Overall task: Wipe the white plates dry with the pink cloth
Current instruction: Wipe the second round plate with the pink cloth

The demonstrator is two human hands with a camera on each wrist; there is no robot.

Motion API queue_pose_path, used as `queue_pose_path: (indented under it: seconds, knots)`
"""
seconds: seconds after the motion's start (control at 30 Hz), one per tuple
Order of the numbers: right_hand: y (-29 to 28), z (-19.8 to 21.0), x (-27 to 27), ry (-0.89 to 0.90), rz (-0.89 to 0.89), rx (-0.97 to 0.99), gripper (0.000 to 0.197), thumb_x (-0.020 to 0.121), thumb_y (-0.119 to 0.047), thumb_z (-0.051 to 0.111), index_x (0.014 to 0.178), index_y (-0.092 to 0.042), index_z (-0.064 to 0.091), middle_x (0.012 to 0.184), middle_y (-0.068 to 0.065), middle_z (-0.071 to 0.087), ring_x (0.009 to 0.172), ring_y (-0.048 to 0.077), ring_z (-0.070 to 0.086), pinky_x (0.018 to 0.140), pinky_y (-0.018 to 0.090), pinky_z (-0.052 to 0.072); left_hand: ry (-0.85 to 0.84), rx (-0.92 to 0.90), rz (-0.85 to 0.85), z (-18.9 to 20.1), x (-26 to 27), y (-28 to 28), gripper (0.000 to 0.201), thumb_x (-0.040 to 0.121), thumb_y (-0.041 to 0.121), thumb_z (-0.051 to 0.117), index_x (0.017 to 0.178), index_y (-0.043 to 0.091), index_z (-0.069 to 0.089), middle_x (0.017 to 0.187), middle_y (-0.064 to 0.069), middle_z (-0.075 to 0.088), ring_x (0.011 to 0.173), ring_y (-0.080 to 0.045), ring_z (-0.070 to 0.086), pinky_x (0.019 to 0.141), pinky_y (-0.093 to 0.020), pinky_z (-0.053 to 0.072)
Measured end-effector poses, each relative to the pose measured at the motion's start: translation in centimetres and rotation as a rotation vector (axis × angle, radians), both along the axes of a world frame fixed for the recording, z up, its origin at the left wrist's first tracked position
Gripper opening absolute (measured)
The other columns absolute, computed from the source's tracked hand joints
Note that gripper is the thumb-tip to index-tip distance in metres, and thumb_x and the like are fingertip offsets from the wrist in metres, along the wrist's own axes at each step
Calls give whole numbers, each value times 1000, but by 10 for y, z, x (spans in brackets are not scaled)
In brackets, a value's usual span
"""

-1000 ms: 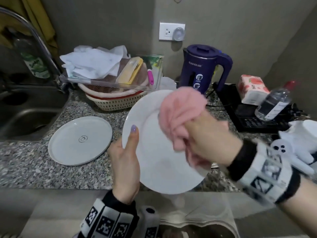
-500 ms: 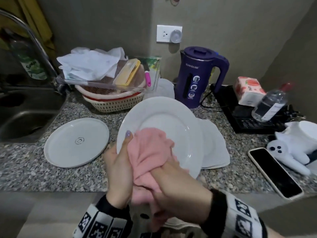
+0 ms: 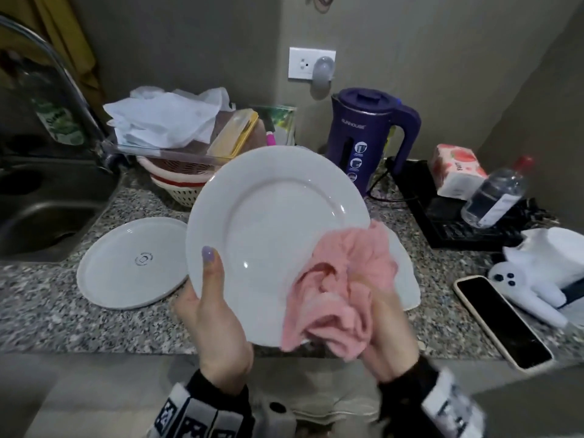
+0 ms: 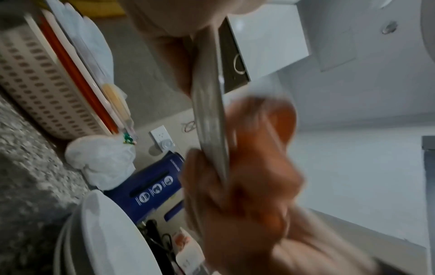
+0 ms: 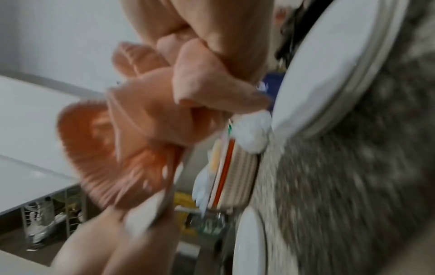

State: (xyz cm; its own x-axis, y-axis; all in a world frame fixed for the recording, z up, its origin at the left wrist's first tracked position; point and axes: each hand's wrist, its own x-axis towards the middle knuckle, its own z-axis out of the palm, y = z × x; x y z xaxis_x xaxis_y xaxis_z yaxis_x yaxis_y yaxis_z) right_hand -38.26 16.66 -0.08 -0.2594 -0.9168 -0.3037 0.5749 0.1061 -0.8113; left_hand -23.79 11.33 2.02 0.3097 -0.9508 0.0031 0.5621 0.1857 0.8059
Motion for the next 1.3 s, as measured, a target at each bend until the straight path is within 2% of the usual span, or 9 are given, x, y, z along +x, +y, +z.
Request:
queue_pose_path:
  seconds: [0.13, 0.23, 0.33, 0.47, 0.6, 0.73, 0.93, 1.13, 1.3]
  knots:
    - [1, -11, 25, -141, -100, 26, 19, 89, -8, 53, 102, 3, 62, 81, 20, 68, 63, 26, 68, 52, 33, 55, -81, -80, -59, -4, -10, 4, 14, 95, 20, 50, 97, 28, 61, 81, 24, 73, 85, 3, 70, 67, -10, 52]
    - [-1, 4, -6, -64, -175, -98, 44, 67, -11, 71, 102, 13, 60, 88, 26, 64, 68, 27, 68, 56, 28, 56, -176, -171, -260, -2, 3, -6, 31, 89, 29, 48, 113, 17, 62, 98, 14, 75, 98, -3, 69, 76, -12, 51]
    - [7, 23, -30, 154, -126, -97, 35, 78, -8, 64, 106, 13, 62, 96, 28, 69, 79, 31, 71, 61, 29, 57, -245, -176, -443, 9, 22, -27, 42, 97, 36, 47, 132, 15, 55, 124, 2, 68, 115, -14, 64, 90, -27, 54]
    - [8, 39, -26, 376, -176, -108, 31, 77, -11, 65, 106, 0, 66, 88, 10, 75, 77, 20, 73, 60, 29, 59, -217, -82, -259, 4, 16, -28, 38, 92, 33, 51, 126, 19, 61, 119, 4, 70, 112, -17, 65, 93, -34, 54]
    - [4, 22, 7, 125, -267, -106, 34, 84, -12, 62, 114, 4, 62, 100, 26, 70, 85, 37, 71, 67, 41, 60, -65, -71, -6, -5, -9, -12, 29, 90, 30, 54, 117, 26, 64, 118, 13, 70, 115, -12, 64, 95, -30, 51]
    - [7, 15, 26, -87, -120, -21, 62, 61, -27, 78, 113, 2, 63, 97, 25, 71, 77, 34, 72, 57, 38, 58, -68, -125, -96, -11, -14, -4, 11, 93, 23, 56, 99, 29, 63, 94, 26, 72, 89, 5, 68, 73, -10, 51]
    - [5, 34, -19, 156, -120, -225, 38, 74, -5, 69, 110, 6, 63, 104, 32, 66, 93, 45, 67, 76, 49, 57, -266, -260, -317, 18, 25, -37, 33, 95, 33, 53, 123, 17, 60, 111, 8, 73, 103, -9, 68, 77, -18, 53]
    - [0, 21, 15, 198, -354, -287, 29, 92, -6, 53, 118, 7, 56, 100, 24, 69, 84, 38, 70, 71, 43, 58, -146, -159, -64, 12, -4, -21, 39, 92, 37, 59, 127, 19, 60, 126, 0, 67, 118, -20, 62, 100, -42, 48]
    - [8, 11, 16, 113, -320, -196, 42, 81, -10, 60, 119, 8, 57, 105, 29, 68, 93, 44, 68, 72, 45, 59, -135, -201, -205, 2, -5, -12, 35, 96, 24, 54, 131, 25, 55, 127, 8, 65, 121, -13, 60, 100, -30, 47]
